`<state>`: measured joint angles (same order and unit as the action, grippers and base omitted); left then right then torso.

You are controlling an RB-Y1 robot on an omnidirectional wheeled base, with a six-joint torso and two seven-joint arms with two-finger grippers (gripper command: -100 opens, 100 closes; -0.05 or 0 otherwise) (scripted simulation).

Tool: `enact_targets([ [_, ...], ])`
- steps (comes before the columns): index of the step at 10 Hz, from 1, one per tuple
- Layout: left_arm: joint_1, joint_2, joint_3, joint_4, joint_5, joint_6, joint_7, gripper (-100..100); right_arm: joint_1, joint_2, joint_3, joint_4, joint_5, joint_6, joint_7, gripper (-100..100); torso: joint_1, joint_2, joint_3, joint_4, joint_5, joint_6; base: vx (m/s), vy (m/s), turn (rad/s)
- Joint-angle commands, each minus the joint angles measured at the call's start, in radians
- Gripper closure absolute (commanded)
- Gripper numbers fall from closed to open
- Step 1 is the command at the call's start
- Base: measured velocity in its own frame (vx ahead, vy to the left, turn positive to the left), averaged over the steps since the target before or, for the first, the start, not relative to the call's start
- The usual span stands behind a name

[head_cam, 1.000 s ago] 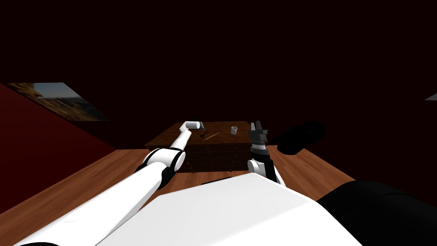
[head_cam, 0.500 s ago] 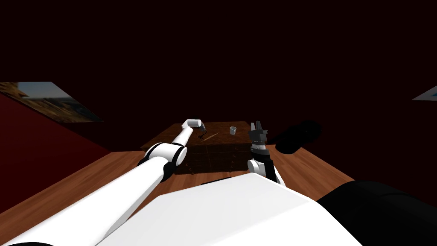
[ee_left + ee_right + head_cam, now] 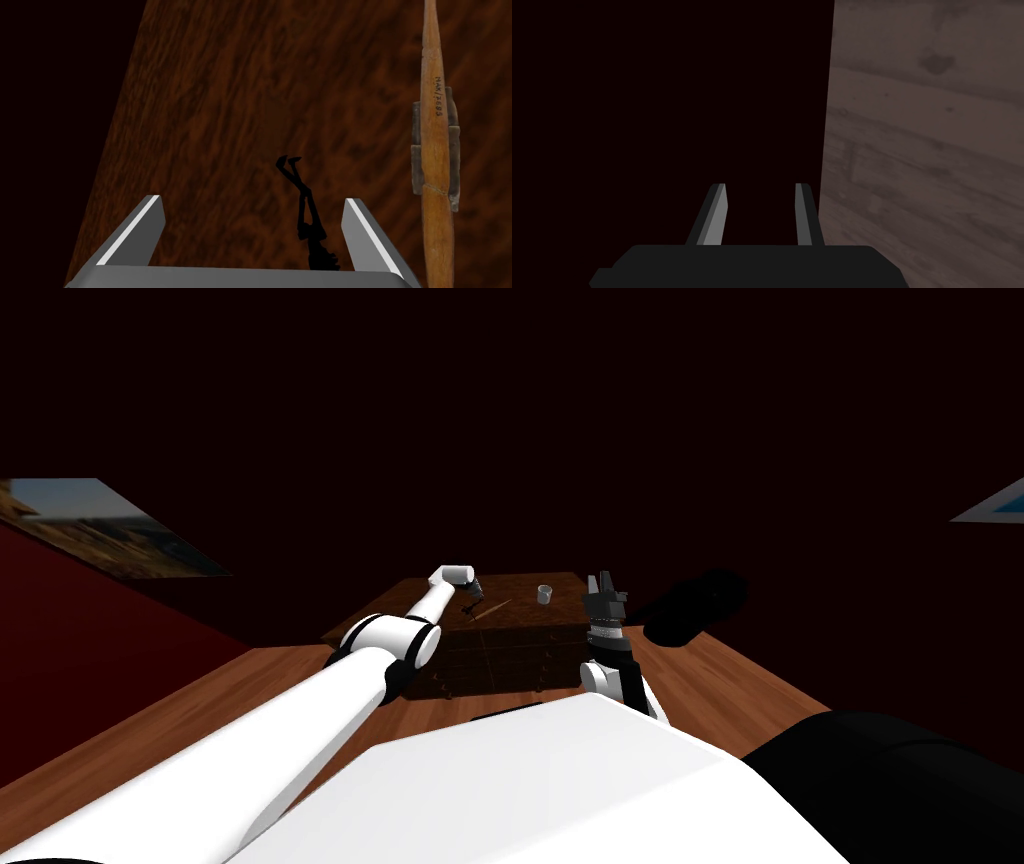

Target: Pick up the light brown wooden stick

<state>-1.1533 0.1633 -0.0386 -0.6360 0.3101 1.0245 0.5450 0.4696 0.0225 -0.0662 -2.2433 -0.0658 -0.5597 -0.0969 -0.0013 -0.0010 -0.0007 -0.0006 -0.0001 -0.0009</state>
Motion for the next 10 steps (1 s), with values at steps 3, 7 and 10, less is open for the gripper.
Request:
enact_targets([
  [3,-0.056,-0.007,-0.001,0.114,0.012,0.039,0.026,-100,0.0,0.0,0.0,0.0,0.0,0.0,0.0,0,-0.001,0.0,0.0,0.0,0.0,0.0,0.025,-0.016,-0.028],
  [7,-0.134,-0.021,-0.005,0.217,0.026,0.111,0.073,-100,0.0,0.0,0.0,0.0,0.0,0.0,0.0,0,0.0,0.0,0.0,0.0,0.0,0.0,0.028,-0.015,-0.033],
  [10,-0.167,-0.029,-0.007,0.312,0.031,0.143,0.095,-100,0.0,0.0,0.0,0.0,0.0,0.0,0.0,0,-0.001,-0.001,-0.001,0.0,0.0,0.0,0.037,-0.019,-0.039],
])
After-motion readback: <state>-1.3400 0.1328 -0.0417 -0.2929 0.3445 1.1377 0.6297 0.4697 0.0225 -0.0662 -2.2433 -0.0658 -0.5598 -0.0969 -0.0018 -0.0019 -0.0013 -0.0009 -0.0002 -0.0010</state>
